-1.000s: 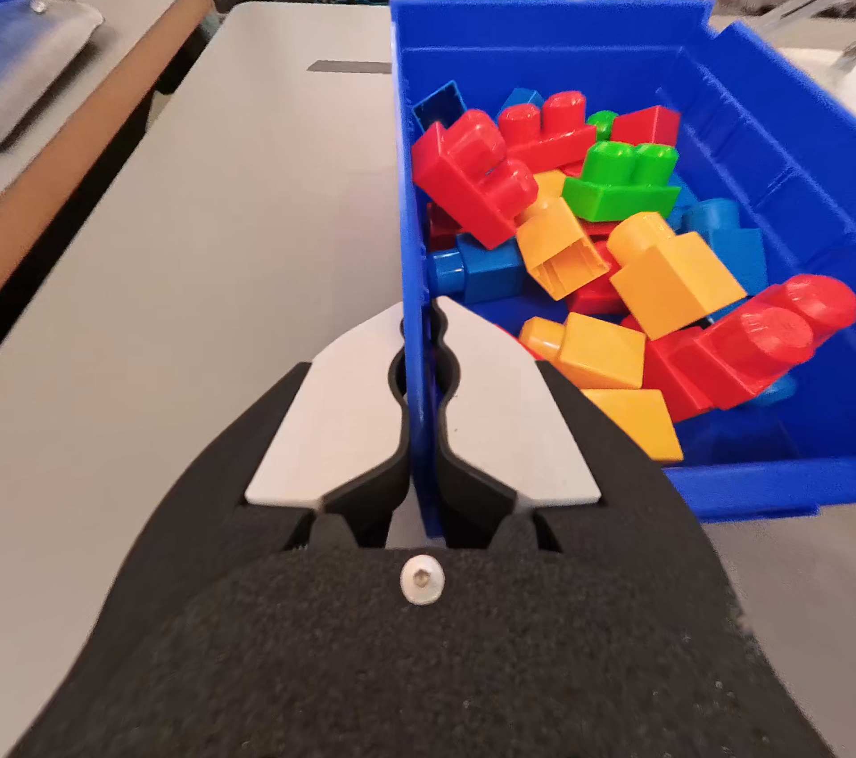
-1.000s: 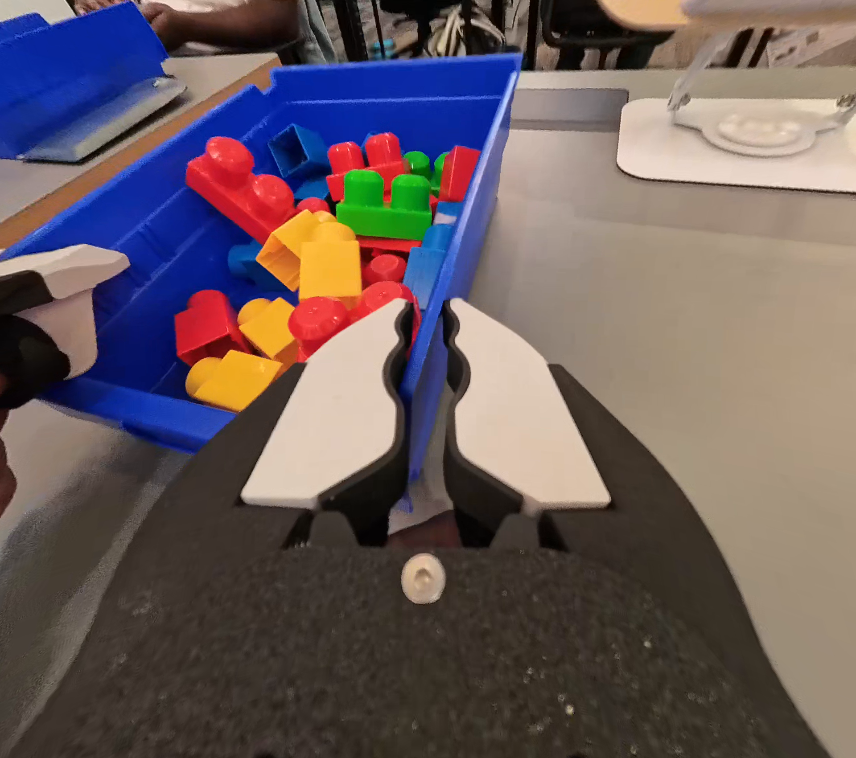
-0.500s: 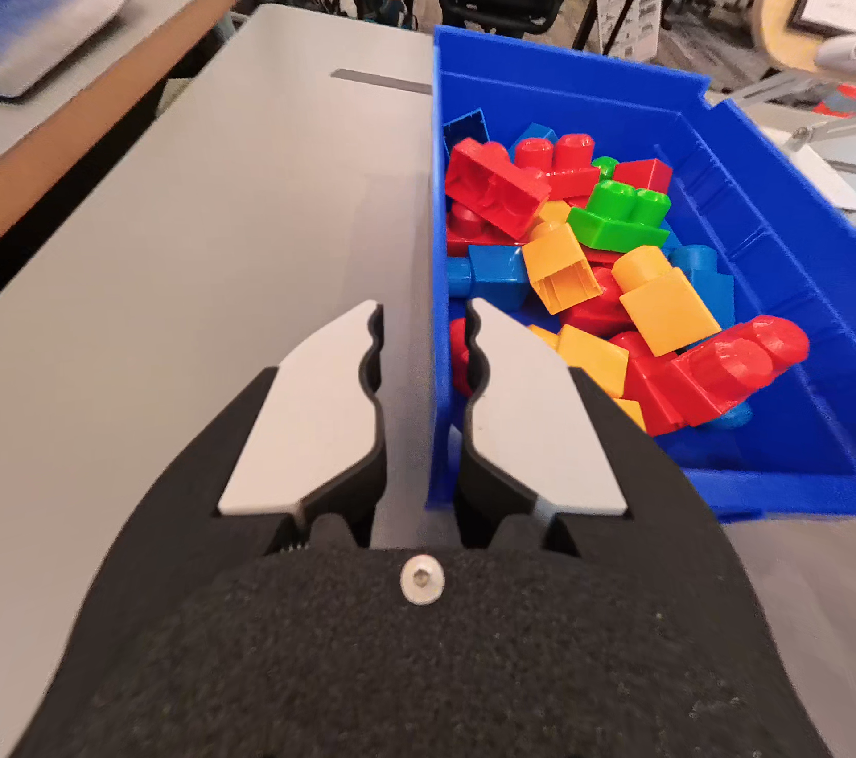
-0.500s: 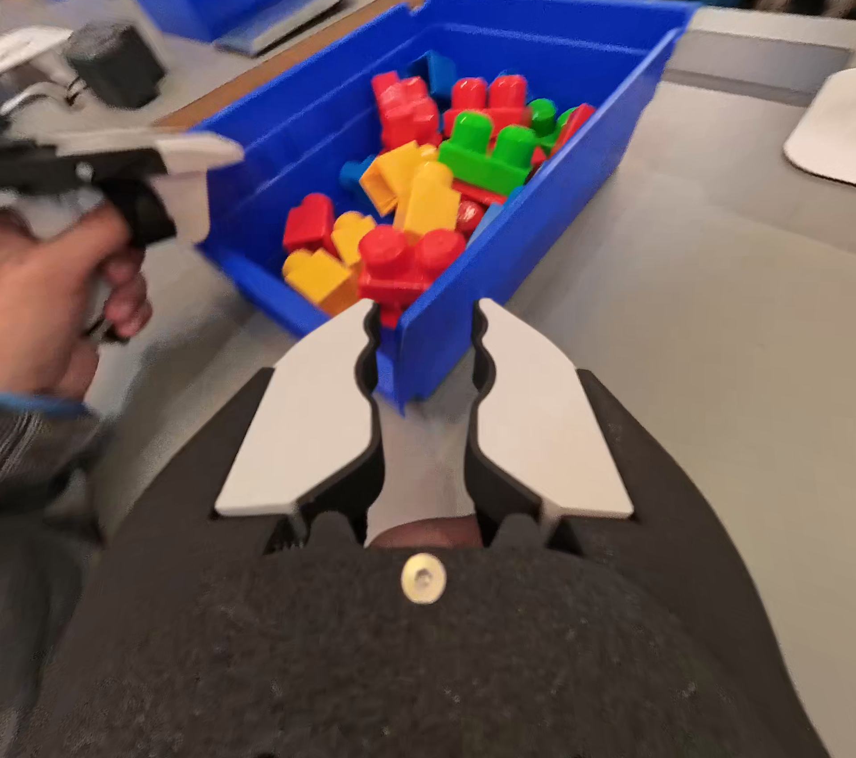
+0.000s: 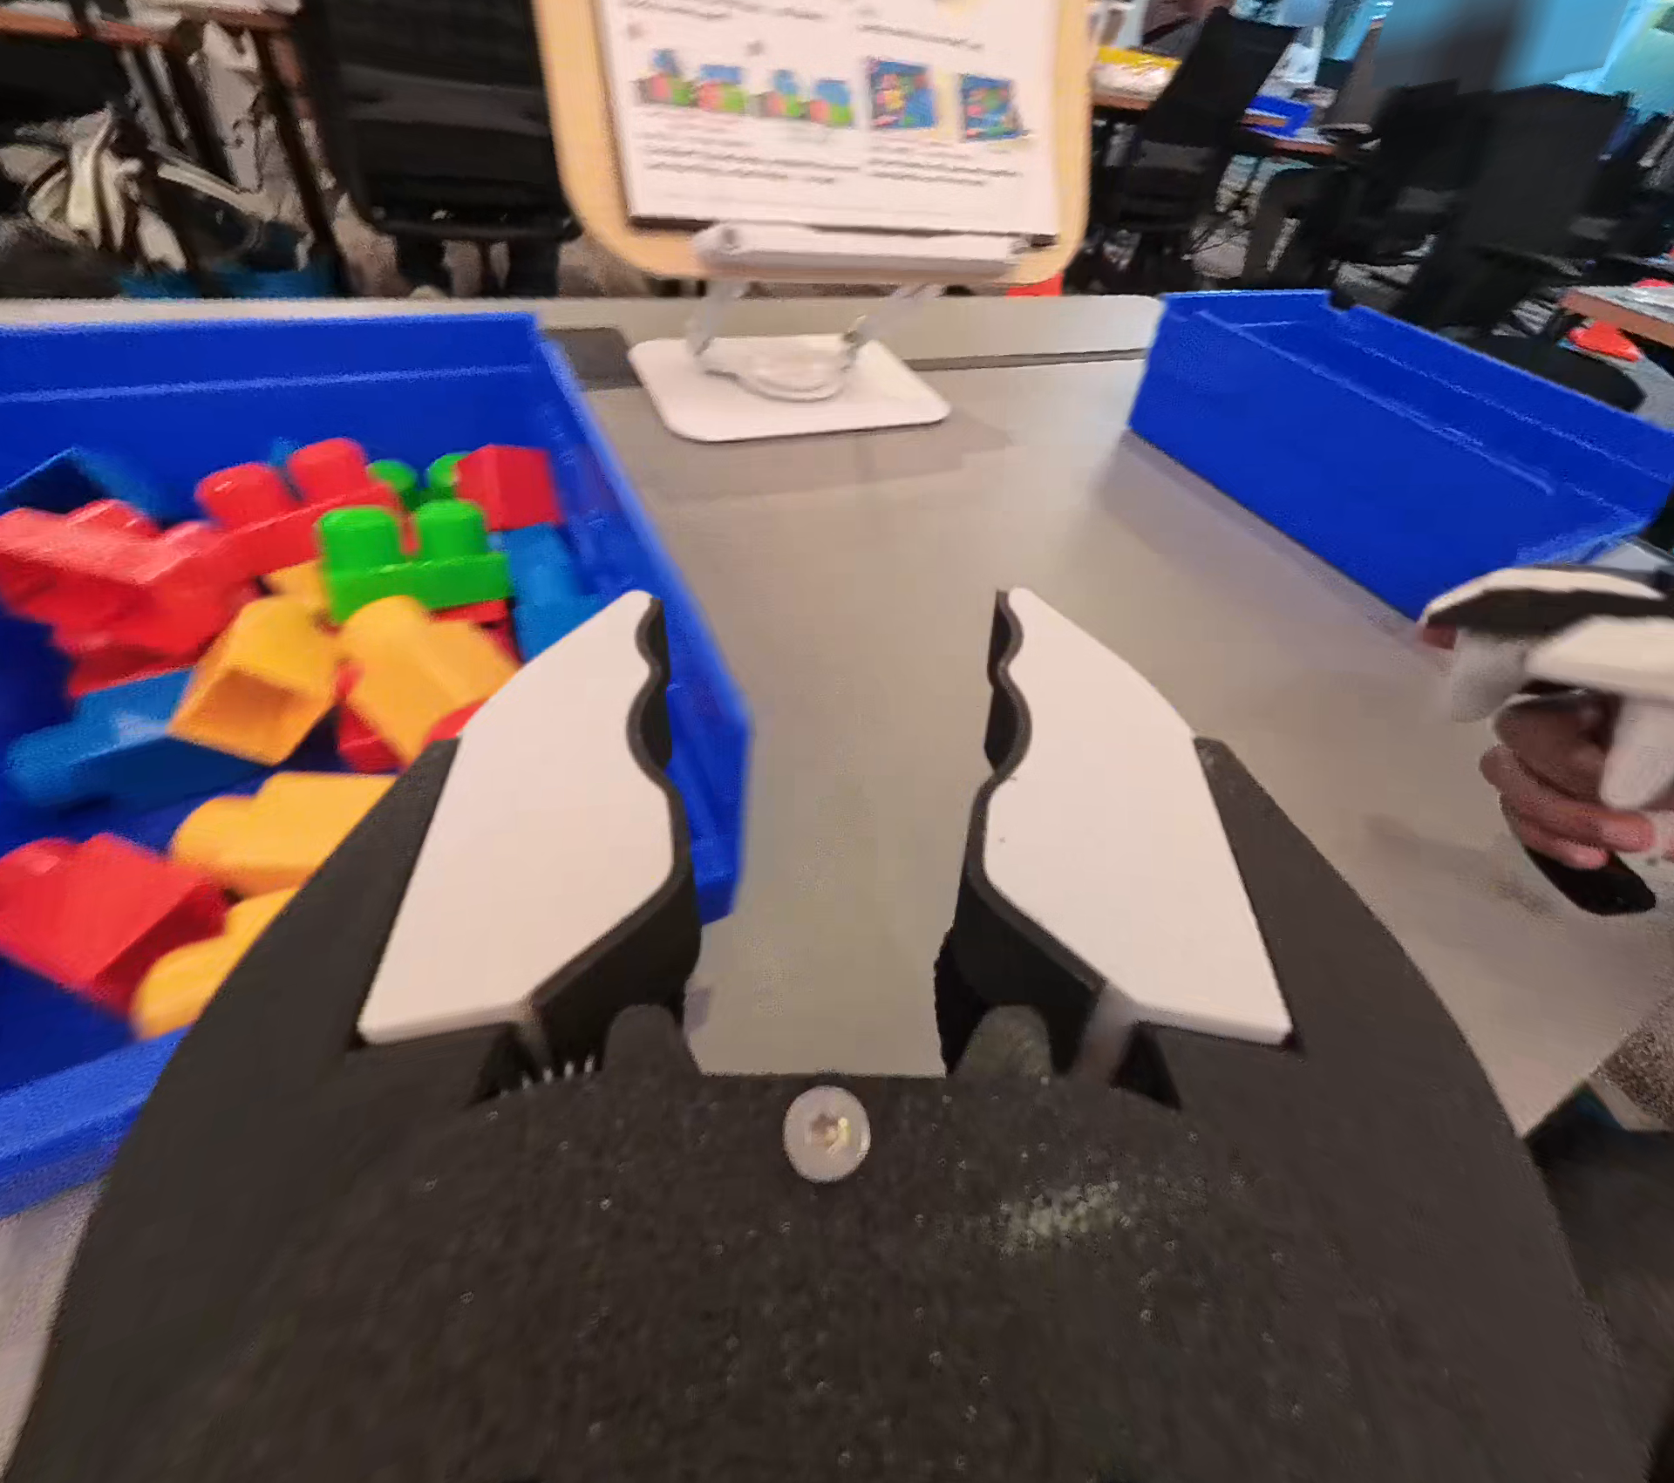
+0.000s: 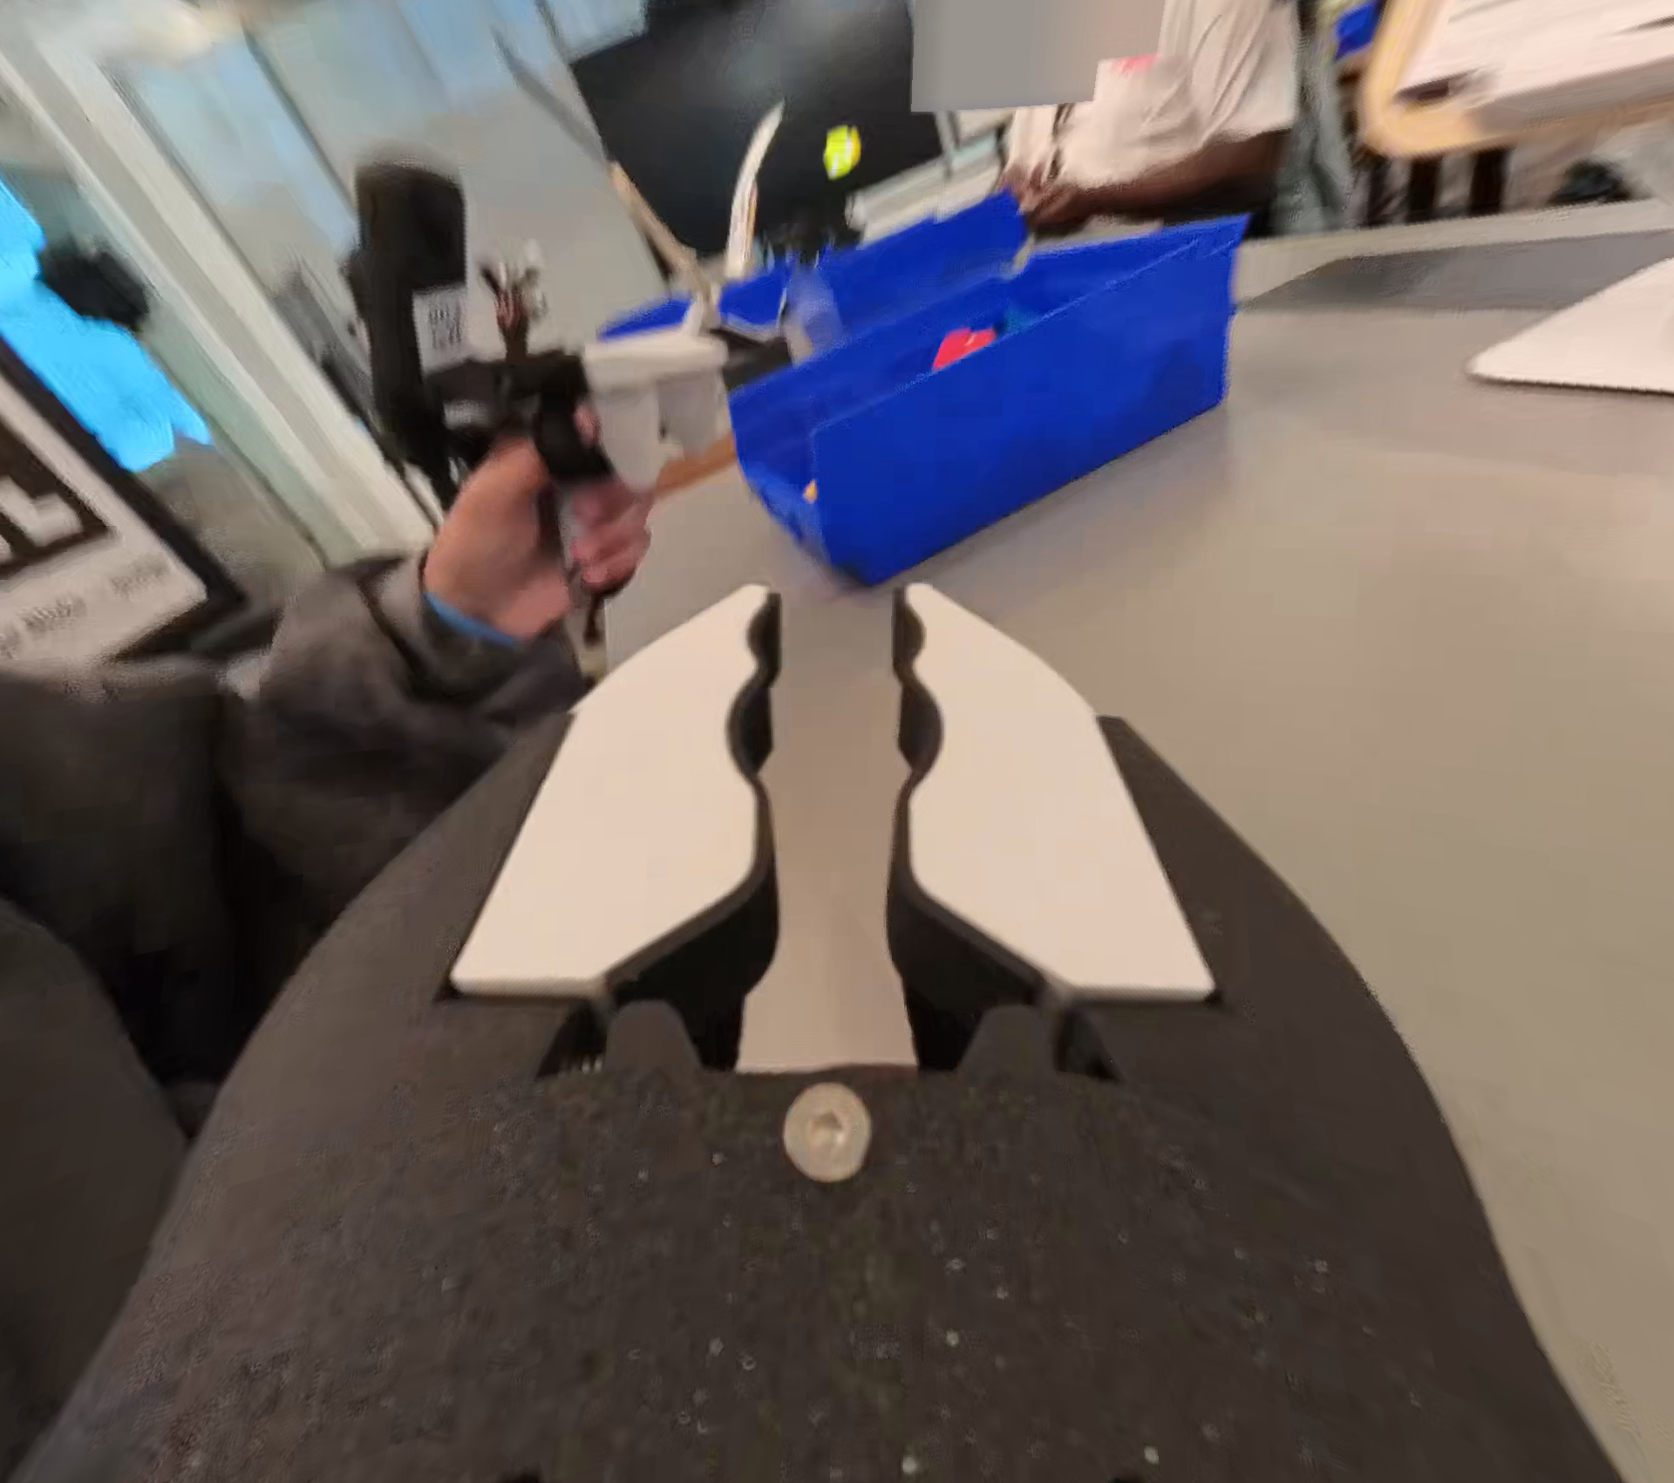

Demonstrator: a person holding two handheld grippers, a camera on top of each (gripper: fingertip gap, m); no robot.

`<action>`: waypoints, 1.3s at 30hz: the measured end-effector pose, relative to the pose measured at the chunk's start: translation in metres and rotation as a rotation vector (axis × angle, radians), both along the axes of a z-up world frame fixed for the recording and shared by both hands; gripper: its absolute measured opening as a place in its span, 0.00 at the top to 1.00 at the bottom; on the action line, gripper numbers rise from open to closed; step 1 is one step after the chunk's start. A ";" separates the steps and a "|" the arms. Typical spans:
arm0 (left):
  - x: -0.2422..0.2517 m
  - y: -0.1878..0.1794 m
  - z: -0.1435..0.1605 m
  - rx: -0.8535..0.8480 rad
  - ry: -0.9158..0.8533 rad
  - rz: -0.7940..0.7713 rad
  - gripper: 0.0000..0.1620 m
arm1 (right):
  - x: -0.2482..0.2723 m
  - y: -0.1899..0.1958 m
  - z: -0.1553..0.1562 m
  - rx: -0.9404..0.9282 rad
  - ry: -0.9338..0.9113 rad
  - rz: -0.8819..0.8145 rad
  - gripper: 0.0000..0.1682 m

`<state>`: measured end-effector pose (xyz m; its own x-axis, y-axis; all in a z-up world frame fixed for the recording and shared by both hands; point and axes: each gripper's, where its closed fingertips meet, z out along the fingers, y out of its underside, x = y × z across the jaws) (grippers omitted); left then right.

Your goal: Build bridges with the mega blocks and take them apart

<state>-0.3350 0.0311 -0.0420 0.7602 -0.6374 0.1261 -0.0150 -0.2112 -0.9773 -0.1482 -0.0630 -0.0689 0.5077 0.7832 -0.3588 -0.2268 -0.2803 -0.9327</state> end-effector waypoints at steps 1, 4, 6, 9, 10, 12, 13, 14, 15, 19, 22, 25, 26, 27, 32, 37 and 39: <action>0.014 -0.007 0.002 0.025 0.007 -0.020 0.58 | 0.021 0.002 0.000 -0.011 0.031 -0.064 0.91; 0.037 -0.017 -0.005 0.044 0.026 -0.023 0.58 | 0.083 0.010 -0.024 -0.193 0.017 -0.314 0.90; 0.046 -0.019 -0.014 0.026 0.002 -0.023 0.59 | 0.099 0.008 -0.024 -0.143 -0.015 -0.363 0.94; 0.056 -0.019 -0.044 -0.085 0.009 -0.049 0.60 | 0.122 0.013 -0.026 -0.023 -0.168 -0.556 0.88; 0.059 -0.021 -0.054 -0.131 0.011 -0.067 0.60 | 0.124 0.013 -0.026 0.010 -0.207 -0.591 0.85; 0.061 -0.025 -0.071 -0.196 0.013 -0.097 0.60 | 0.124 0.013 -0.030 0.027 -0.301 -0.620 0.76; 0.060 -0.026 -0.078 -0.215 0.018 -0.104 0.60 | 0.125 0.014 -0.034 0.012 -0.335 -0.645 0.76; 0.059 -0.028 -0.083 -0.226 0.027 -0.109 0.60 | 0.123 0.014 -0.038 -0.007 -0.368 -0.646 0.77; 0.057 -0.028 -0.087 -0.230 0.038 -0.109 0.60 | 0.122 0.014 -0.042 -0.032 -0.388 -0.649 0.79; 0.057 -0.030 -0.087 -0.199 0.074 -0.115 0.60 | 0.124 0.015 -0.038 -0.039 -0.314 -0.693 0.82; 0.060 -0.032 -0.089 -0.164 0.132 -0.111 0.60 | 0.128 0.014 -0.035 -0.030 -0.279 -0.706 0.77; 0.063 -0.035 -0.090 -0.131 0.180 -0.107 0.60 | 0.131 0.014 -0.035 -0.032 -0.273 -0.718 0.73; 0.064 -0.035 -0.091 -0.126 0.190 -0.106 0.60 | 0.131 0.014 -0.035 -0.029 -0.278 -0.721 0.72; 0.064 -0.035 -0.092 -0.126 0.197 -0.106 0.60 | 0.130 0.013 -0.034 -0.020 -0.287 -0.725 0.71; 0.061 -0.033 -0.092 -0.147 0.176 -0.098 0.60 | 0.118 0.012 -0.035 0.044 -0.395 -0.715 0.70; 0.059 -0.032 -0.093 -0.174 0.152 -0.100 0.60 | 0.114 0.012 -0.035 0.061 -0.424 -0.711 0.69; 0.060 -0.033 -0.092 -0.171 0.154 -0.105 0.60 | 0.115 0.012 -0.036 0.047 -0.415 -0.704 0.69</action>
